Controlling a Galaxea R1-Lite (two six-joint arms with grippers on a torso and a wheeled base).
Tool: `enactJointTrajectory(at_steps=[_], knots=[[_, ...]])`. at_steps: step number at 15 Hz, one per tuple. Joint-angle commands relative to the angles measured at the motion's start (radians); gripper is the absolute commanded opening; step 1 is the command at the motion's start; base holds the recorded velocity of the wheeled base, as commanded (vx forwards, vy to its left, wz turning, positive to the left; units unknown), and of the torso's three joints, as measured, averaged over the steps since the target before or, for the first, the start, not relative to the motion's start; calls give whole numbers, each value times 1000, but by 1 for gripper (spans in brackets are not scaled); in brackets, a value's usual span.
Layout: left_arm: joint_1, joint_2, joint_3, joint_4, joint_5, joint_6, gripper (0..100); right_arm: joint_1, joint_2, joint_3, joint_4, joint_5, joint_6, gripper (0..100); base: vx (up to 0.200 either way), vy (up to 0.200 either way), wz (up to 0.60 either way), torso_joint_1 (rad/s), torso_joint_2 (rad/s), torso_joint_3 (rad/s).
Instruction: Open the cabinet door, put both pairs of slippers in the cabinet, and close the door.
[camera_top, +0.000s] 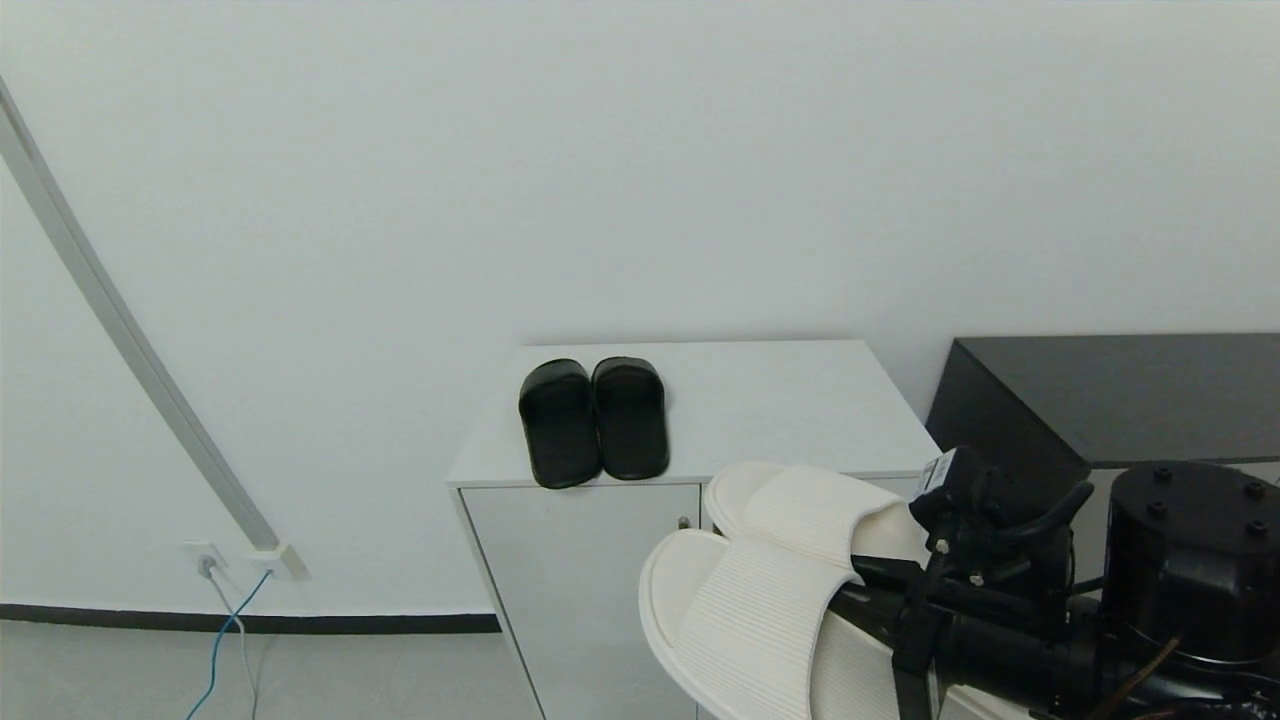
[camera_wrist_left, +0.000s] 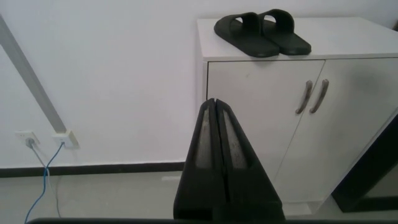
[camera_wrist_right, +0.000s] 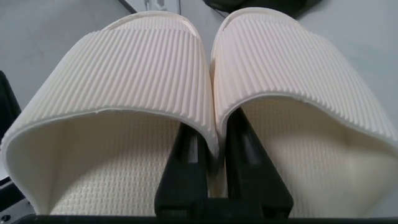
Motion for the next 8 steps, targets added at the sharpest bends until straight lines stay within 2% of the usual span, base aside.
enactJointTrajectory(at_steps=[1, 8], knots=[[0, 1, 0, 0, 1, 0, 0, 0, 1, 4, 0, 0, -1, 0, 0, 0, 0, 0, 0, 0], [0, 1, 0, 0, -1, -3, 0, 3, 1, 19, 0, -3, -4, 0, 0, 0, 0, 0, 0, 0]])
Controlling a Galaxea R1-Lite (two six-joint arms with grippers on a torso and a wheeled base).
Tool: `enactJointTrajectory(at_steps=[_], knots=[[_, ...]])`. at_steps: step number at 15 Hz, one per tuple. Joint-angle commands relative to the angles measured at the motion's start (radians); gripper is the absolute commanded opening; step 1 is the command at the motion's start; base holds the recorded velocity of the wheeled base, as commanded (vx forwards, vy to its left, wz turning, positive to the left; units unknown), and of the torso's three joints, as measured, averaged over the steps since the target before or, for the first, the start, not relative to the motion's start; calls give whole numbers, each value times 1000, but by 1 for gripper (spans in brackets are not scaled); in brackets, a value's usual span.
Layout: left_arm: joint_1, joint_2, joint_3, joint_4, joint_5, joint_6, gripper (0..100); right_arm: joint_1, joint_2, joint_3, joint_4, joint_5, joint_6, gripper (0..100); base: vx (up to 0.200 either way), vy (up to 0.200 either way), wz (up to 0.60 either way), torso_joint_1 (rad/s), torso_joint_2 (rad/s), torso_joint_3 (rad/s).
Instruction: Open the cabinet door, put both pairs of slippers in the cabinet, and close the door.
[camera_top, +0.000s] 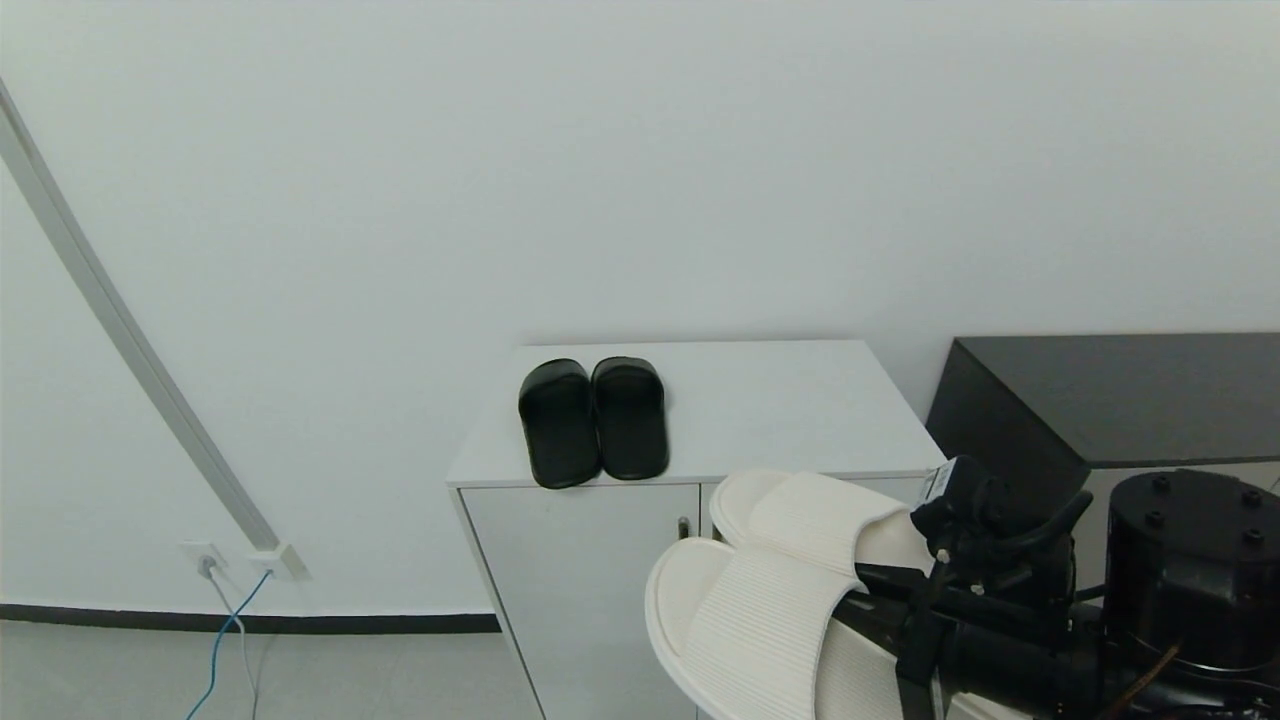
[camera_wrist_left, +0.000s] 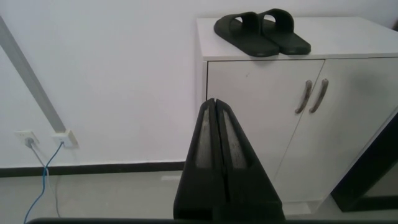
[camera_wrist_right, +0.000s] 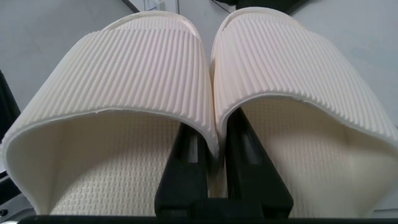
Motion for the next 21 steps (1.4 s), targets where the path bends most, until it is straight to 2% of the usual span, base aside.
enactJointTrajectory(at_steps=[1, 4, 11, 21], knots=[[0, 1, 0, 1, 0, -1, 100, 0, 1, 2, 0, 0, 0, 0, 0, 0, 0, 0, 0, 0], [0, 1, 0, 0, 0, 0, 100, 0, -2, 3, 0, -1, 0, 0, 0, 0, 0, -14, 32, 24], [0, 1, 0, 0, 0, 0, 100, 2, 0, 9, 1, 0, -2, 0, 0, 0, 0, -153, 356, 196], [0, 1, 0, 0, 0, 0, 100, 3, 1, 15, 1, -1, -16, 0, 0, 0, 0, -215, 530, 305]])
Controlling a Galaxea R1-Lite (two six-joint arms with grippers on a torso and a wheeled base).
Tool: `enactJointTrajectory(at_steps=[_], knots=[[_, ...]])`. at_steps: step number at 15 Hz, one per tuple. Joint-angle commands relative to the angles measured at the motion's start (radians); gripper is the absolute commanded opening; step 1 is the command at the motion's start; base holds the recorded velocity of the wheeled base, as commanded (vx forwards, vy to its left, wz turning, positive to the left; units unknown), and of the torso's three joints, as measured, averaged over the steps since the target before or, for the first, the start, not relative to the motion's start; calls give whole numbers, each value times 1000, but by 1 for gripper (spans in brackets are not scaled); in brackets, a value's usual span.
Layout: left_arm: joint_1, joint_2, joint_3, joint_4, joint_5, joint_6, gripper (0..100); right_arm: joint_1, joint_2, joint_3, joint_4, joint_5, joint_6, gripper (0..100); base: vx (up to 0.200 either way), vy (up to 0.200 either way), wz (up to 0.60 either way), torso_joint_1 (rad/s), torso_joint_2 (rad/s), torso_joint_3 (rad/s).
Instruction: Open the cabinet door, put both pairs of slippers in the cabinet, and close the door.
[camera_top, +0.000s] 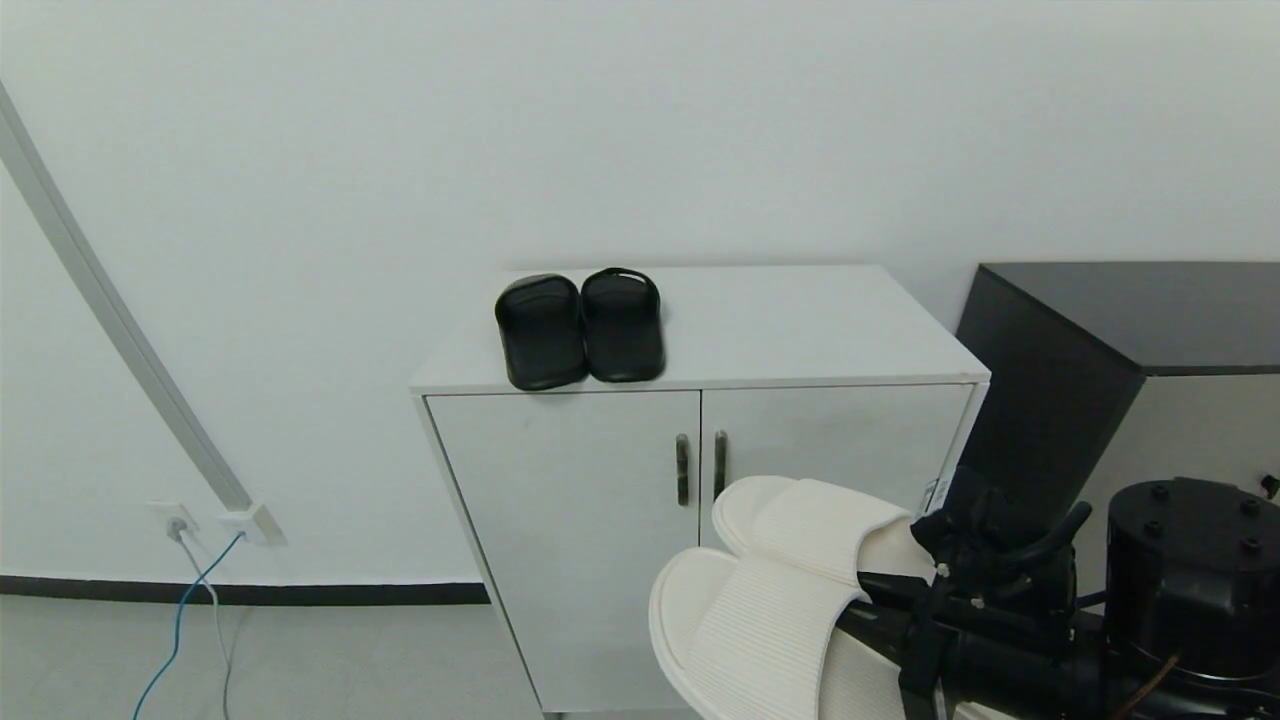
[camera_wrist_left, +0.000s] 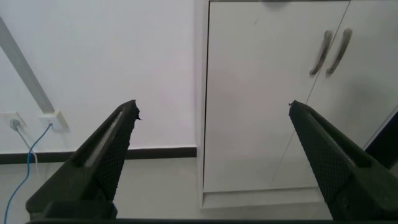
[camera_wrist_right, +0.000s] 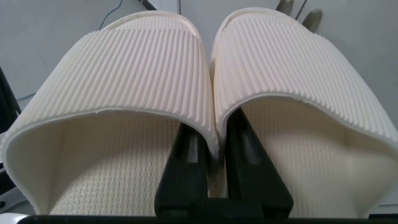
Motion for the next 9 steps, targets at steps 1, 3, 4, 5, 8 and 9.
enactJointTrajectory(at_steps=[1, 3, 4, 5, 8, 9], knots=[[0, 1, 0, 0, 0, 0, 100, 0, 3, 0, 0, 1, 0, 0, 0, 0, 0, -207, 520, 315], [0, 1, 0, 0, 0, 0, 100, 0, 5, 0, 0, 1, 0, 0, 0, 0, 0, -188, 515, 320], [0, 1, 0, 0, 0, 0, 100, 0, 6, 0, 0, 2, 0, 0, 0, 0, 0, -178, 515, 330], [0, 1, 0, 0, 0, 0, 100, 0, 6, 0, 0, 2, 0, 0, 0, 0, 0, -178, 510, 305], [0, 1, 0, 0, 0, 0, 100, 0, 5, 2, 0, 2, 0, 0, 0, 0, 0, -162, 489, 328], [0, 1, 0, 0, 0, 0, 100, 0, 6, 2, 0, 2, 0, 0, 0, 0, 0, -149, 476, 320]])
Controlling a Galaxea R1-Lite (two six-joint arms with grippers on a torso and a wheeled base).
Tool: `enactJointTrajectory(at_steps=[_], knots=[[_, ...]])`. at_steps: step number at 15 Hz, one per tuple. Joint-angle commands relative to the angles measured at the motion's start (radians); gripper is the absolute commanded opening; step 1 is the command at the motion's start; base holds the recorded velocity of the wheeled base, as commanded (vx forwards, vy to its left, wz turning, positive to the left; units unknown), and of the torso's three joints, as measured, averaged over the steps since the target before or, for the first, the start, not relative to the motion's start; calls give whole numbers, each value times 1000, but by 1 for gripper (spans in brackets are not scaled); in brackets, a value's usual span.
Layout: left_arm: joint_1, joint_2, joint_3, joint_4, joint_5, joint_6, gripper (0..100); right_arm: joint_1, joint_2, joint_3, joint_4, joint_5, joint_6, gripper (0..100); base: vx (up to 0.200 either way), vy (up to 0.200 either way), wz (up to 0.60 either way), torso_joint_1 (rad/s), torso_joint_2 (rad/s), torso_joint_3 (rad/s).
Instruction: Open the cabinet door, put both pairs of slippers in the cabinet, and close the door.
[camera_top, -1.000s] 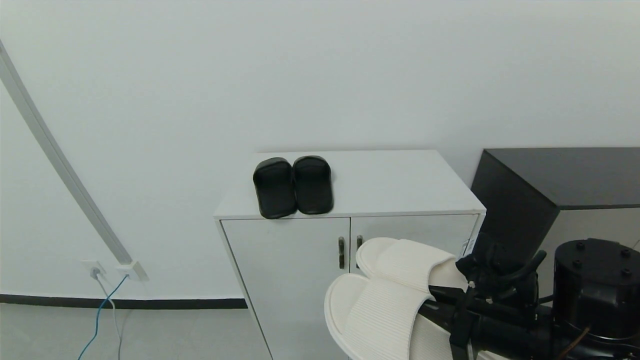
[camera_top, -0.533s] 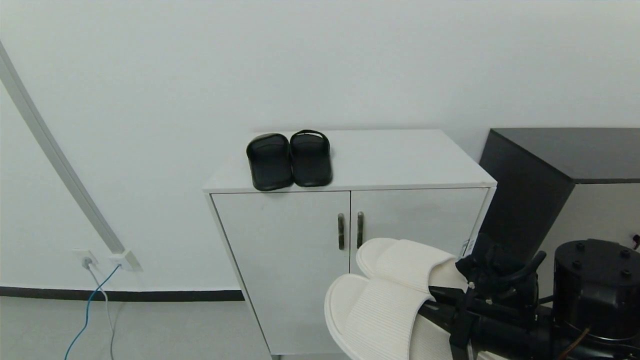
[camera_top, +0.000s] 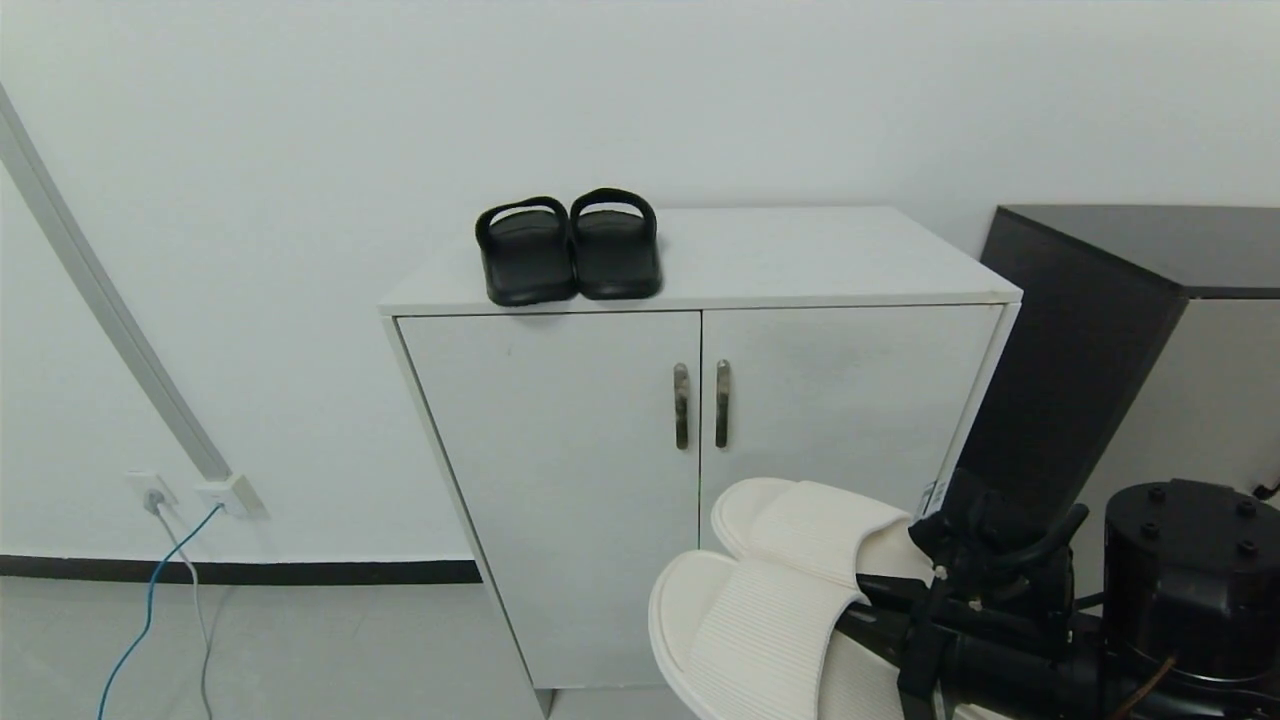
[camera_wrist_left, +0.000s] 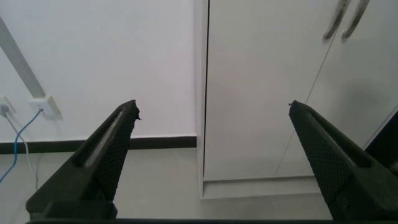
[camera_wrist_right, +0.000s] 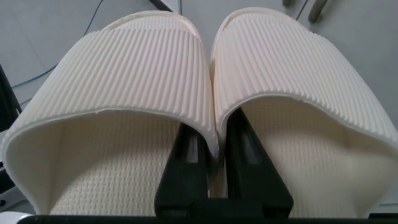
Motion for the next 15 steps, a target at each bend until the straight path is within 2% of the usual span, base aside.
enactJointTrajectory(at_steps=[1, 9, 11, 15], knots=[[0, 1, 0, 0, 0, 0, 100, 0, 2, 0, 0, 0, 0, 0, 0, 0, 0, -154, 466, 325], [0, 1, 0, 1, -14, 8, 100, 0, 15, 6, -1, 6, 0, 0, 0, 0, 0, -91, 458, 360], [0, 1, 0, 1, -30, 35, 100, 0, 13, 6, -1, 5, 0, 0, 0, 0, 0, -29, 437, 408], [0, 1, -4, 0, -44, 58, 100, 4, 10, 12, -1, 8, 1, 0, 0, 0, 0, -1, 58, 57]])
